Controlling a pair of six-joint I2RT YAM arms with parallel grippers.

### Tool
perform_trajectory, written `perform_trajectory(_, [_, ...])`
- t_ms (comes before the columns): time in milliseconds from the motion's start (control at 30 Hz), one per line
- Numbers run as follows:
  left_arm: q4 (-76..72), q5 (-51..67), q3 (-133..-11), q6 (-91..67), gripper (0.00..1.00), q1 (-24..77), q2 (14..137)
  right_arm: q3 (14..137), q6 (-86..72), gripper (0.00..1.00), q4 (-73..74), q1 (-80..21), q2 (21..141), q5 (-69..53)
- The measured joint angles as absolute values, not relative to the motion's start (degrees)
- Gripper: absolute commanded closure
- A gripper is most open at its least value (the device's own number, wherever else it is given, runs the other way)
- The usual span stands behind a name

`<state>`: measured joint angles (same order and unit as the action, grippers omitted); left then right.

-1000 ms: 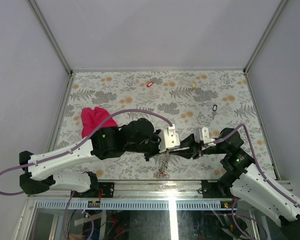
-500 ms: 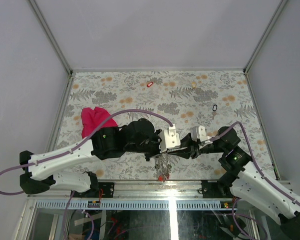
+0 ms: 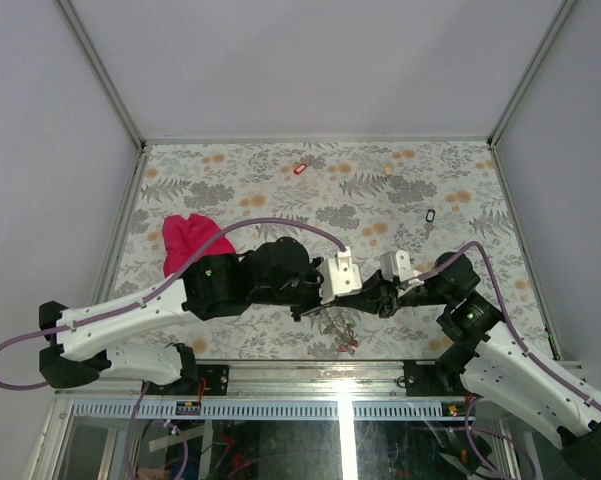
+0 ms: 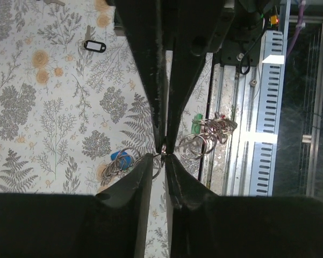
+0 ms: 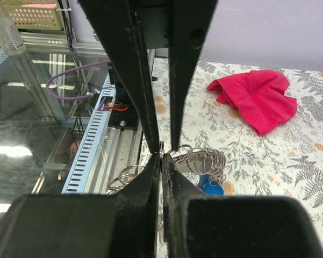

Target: Put the keys on the keyring

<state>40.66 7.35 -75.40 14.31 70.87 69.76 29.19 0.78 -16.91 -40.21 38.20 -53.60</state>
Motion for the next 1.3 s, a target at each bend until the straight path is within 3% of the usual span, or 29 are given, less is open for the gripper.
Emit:
perform_trajectory(133, [37.60, 6.72, -74.61, 13.08, 0.67, 70.89, 67.72, 28.23, -2.39, 1.00, -19.38, -40.21, 36.12, -52.64])
perform_trajectory(533, [13.15, 8.54, -54.83, 8.80, 0.71, 70.94, 45.47, 19.55, -23.14, 1.00, -48.47, -40.25, 33.85, -46.50])
perform_trajectory(867, [1.45, 11.46, -52.88, 7.68, 0.70, 70.94, 47.09, 18.61, -34.81, 1.00, -70.72, -40.25, 40.53, -44.47])
perform_trajectory(1300, [-4.32, 14.06, -52.27, 7.73, 0.70, 70.96, 49.08, 18.61, -37.80, 1.00, -76.69, -40.25, 41.23, -44.66])
